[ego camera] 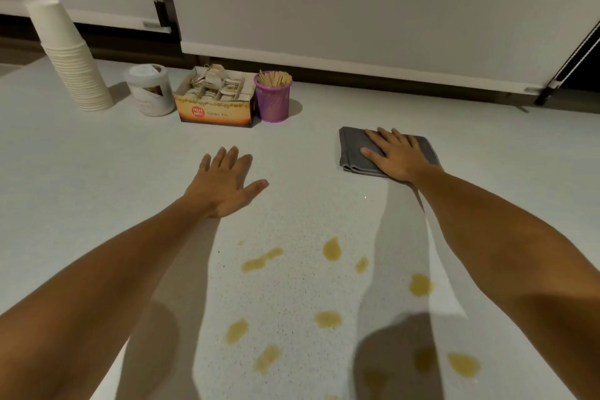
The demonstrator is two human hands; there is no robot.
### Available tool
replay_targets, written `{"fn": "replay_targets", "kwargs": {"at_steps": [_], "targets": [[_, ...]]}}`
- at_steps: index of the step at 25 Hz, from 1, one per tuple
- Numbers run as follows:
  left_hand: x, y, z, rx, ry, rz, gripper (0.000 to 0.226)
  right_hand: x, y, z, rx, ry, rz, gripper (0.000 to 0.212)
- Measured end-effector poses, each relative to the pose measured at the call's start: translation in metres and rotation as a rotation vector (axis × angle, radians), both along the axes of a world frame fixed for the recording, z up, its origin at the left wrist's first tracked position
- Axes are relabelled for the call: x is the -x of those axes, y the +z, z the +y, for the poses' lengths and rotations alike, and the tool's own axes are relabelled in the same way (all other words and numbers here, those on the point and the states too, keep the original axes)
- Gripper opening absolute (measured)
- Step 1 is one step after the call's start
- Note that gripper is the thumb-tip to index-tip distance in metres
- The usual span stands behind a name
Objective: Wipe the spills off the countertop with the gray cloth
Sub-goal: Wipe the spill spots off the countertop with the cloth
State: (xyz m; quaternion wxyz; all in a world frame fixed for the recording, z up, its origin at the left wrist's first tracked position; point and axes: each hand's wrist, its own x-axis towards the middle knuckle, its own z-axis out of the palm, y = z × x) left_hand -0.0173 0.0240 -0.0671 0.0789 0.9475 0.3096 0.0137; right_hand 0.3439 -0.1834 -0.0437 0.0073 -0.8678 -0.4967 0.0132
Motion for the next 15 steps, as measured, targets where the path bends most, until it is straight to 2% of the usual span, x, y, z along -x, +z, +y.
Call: {"fn": "replay_targets", "kwargs": {"at_steps": [6,15], "targets": [[0.0,0.003,0.0,-0.024,-0.015,-0.003,0.102,0.027,-0.004,-0.026,-0.006,-0.067,0.02,0.082],[0.007,0.007,-0.004,-0.03,-0.069,-0.019,0.097,0.138,-0.006,-0.16,-0.038,-0.204,0.039,0.078]]}}
